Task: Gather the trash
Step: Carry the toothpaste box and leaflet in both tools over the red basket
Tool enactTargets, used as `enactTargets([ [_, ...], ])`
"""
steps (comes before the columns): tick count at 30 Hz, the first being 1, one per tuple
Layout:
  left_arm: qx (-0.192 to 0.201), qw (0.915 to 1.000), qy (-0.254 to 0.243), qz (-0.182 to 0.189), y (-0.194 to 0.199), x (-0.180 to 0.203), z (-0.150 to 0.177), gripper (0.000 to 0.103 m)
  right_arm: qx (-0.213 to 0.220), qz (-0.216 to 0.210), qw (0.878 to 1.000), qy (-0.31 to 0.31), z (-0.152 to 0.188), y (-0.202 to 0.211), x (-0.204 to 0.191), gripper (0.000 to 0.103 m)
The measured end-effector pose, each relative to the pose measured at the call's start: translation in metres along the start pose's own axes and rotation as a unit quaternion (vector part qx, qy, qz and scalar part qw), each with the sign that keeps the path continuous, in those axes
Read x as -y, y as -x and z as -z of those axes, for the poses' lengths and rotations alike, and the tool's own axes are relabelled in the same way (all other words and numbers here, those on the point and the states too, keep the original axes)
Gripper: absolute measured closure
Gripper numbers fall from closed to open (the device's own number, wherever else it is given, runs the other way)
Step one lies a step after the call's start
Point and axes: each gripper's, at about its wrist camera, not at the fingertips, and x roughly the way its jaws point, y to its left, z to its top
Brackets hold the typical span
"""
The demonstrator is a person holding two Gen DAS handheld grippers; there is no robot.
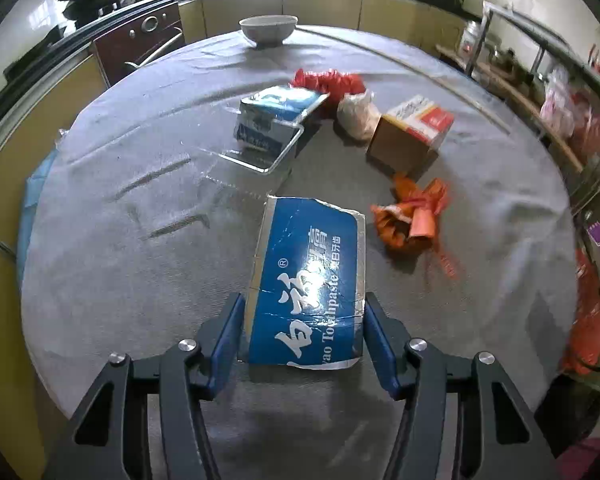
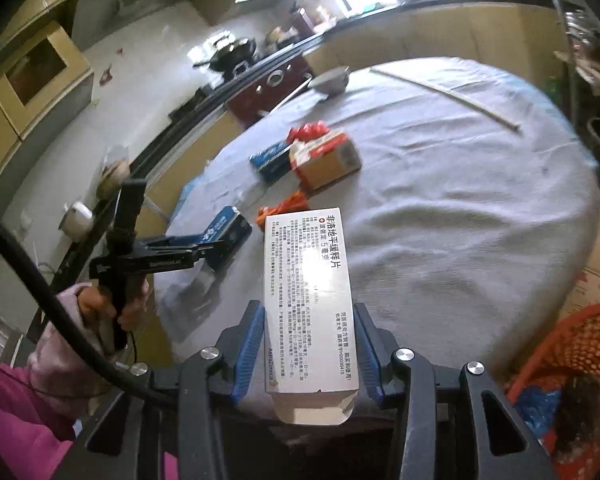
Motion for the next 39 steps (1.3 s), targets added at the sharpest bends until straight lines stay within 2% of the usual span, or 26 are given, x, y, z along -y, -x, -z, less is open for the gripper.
enactTargets([
  [4,0.036,0.9991,-0.022,-0.001,0.024,0.022,0.002,0.043,0.039,0.012,0.999,-0.022,0.003,0.034,0.012,0.056],
  [8,0.070,0.9958,-0.058,-0.001,0.053,0.059,0.002,0.043,0.072,0.016,0.996,-0.048,0.006,0.066,0.025,0.056],
  [12,0.103,0.9905,-0.090,0.008,0.084,0.102,0.000,0.043,0.102,0.027,0.992,-0.063,0.011,0.091,0.033,0.056],
  [19,0.140,0.9785,-0.152,-0.002,0.116,0.179,-0.007,0.043,0.149,0.041,0.985,-0.076,0.024,0.139,0.041,0.056],
  [26,0.143,0.9722,-0.185,-0.007,0.123,0.239,-0.008,0.043,0.176,0.050,0.979,-0.085,0.036,0.177,0.053,0.056],
  [33,0.141,0.9663,-0.215,0.005,0.123,0.291,-0.006,0.043,0.194,0.053,0.975,-0.098,0.049,0.206,0.072,0.056],
  [39,0.127,0.9610,-0.245,0.015,0.117,0.328,0.000,0.043,0.208,0.050,0.968,-0.135,0.059,0.220,0.097,0.056],
])
